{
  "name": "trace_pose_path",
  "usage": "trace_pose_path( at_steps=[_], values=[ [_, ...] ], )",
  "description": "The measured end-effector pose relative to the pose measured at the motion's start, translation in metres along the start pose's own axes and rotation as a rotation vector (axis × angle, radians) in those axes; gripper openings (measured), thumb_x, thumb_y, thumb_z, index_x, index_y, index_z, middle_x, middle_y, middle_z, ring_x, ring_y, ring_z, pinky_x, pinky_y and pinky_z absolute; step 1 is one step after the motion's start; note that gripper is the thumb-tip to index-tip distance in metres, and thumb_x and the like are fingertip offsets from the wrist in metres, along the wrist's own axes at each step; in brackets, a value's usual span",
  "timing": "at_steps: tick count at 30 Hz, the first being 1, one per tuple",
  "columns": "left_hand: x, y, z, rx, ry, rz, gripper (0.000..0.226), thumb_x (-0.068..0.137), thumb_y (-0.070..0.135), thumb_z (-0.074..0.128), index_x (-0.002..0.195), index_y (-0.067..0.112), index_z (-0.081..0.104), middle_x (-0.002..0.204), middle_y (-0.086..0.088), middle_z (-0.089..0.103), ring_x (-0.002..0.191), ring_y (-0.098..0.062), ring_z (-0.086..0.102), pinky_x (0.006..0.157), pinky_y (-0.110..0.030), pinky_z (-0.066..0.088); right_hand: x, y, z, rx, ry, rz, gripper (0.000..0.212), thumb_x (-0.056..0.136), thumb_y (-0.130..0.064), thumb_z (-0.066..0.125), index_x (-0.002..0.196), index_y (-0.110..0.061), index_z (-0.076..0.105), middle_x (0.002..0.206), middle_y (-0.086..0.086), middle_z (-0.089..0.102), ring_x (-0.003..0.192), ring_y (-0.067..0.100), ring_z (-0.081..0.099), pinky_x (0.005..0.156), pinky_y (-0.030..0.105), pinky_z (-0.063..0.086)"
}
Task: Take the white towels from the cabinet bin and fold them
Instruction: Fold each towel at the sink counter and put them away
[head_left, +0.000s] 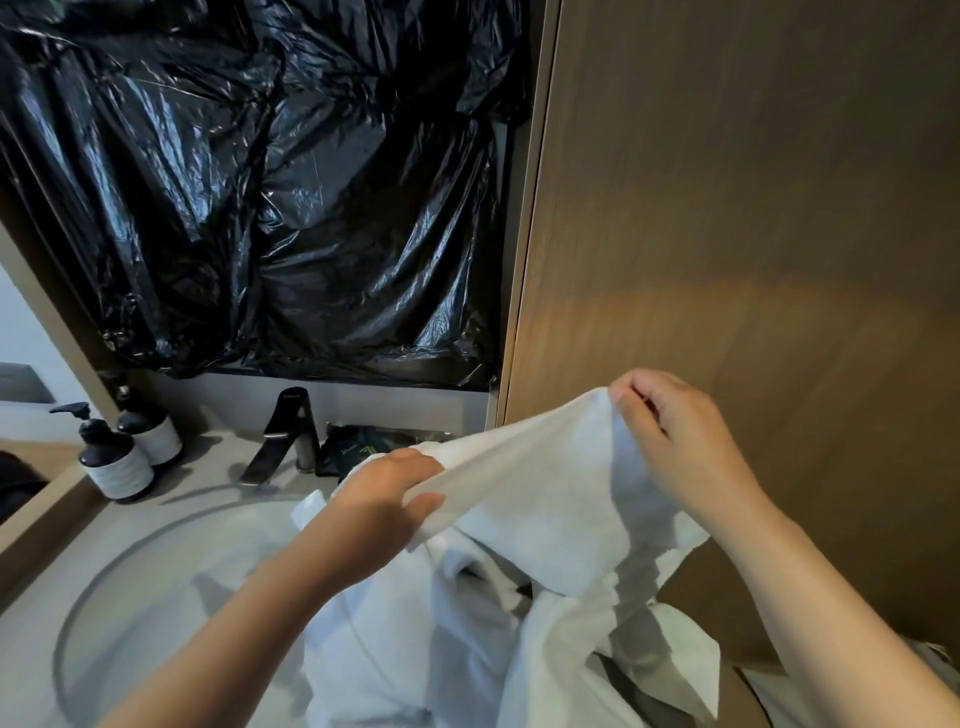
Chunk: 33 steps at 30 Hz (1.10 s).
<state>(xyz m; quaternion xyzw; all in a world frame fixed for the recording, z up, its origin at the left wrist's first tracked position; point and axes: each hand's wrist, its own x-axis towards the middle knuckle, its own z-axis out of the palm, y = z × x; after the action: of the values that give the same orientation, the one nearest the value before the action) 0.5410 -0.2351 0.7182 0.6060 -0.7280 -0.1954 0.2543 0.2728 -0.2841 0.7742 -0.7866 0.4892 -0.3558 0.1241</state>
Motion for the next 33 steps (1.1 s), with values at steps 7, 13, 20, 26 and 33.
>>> trace_pose_path(
  at_steps=[7,13,20,26,33],
  values=[
    [-0.006,0.001,-0.021,-0.192,0.355,-0.069,0.017,0.088,0.027,0.068,0.073,0.021,0.072,0.067,0.021,0.065,0.062,0.003,0.058,0.054,-0.01,0.039,0.0,0.017,-0.006,-0.174,-0.057,0.043,0.016,0.099,-0.031,0.05,0.086,-0.031,0.059,0.069,-0.012,0.06,0.058,0.006,0.054,0.051,0.025,0.037],
    [0.002,0.019,-0.028,-0.251,0.455,-0.109,0.025,0.095,0.025,0.057,0.071,0.02,0.064,0.063,0.013,0.061,0.064,0.005,0.054,0.058,-0.008,0.038,-0.005,0.009,-0.011,0.123,-0.153,0.051,0.013,0.093,-0.027,0.063,0.086,-0.034,0.071,0.074,-0.015,0.067,0.064,0.004,0.059,0.057,0.015,0.044],
    [0.01,0.051,-0.042,-0.243,0.401,0.043,0.008,0.087,0.034,0.066,0.094,0.031,0.069,0.09,0.025,0.067,0.091,0.009,0.058,0.071,-0.007,0.04,-0.006,-0.019,-0.021,0.225,0.005,-0.052,0.022,0.098,-0.022,0.052,0.079,-0.027,0.061,0.072,-0.015,0.06,0.069,0.006,0.057,0.058,0.014,0.039],
    [0.03,0.106,-0.073,-0.335,0.416,0.039,0.06,0.052,0.076,0.065,0.101,0.04,0.064,0.085,0.022,0.062,0.081,0.002,0.056,0.068,-0.019,0.04,0.033,-0.068,-0.048,0.314,0.145,-0.105,0.02,0.098,-0.02,0.053,0.082,-0.025,0.064,0.07,-0.014,0.06,0.07,0.001,0.055,0.062,0.011,0.04],
    [0.026,0.093,-0.071,-0.011,0.334,-0.049,0.054,0.057,0.069,0.074,0.097,0.036,0.061,0.092,0.018,0.061,0.086,-0.003,0.055,0.07,-0.022,0.042,0.051,-0.05,-0.061,0.204,0.25,-0.012,0.025,0.097,-0.023,0.053,0.075,-0.024,0.064,0.059,-0.017,0.055,0.059,0.003,0.048,0.054,0.02,0.034]
  ],
)
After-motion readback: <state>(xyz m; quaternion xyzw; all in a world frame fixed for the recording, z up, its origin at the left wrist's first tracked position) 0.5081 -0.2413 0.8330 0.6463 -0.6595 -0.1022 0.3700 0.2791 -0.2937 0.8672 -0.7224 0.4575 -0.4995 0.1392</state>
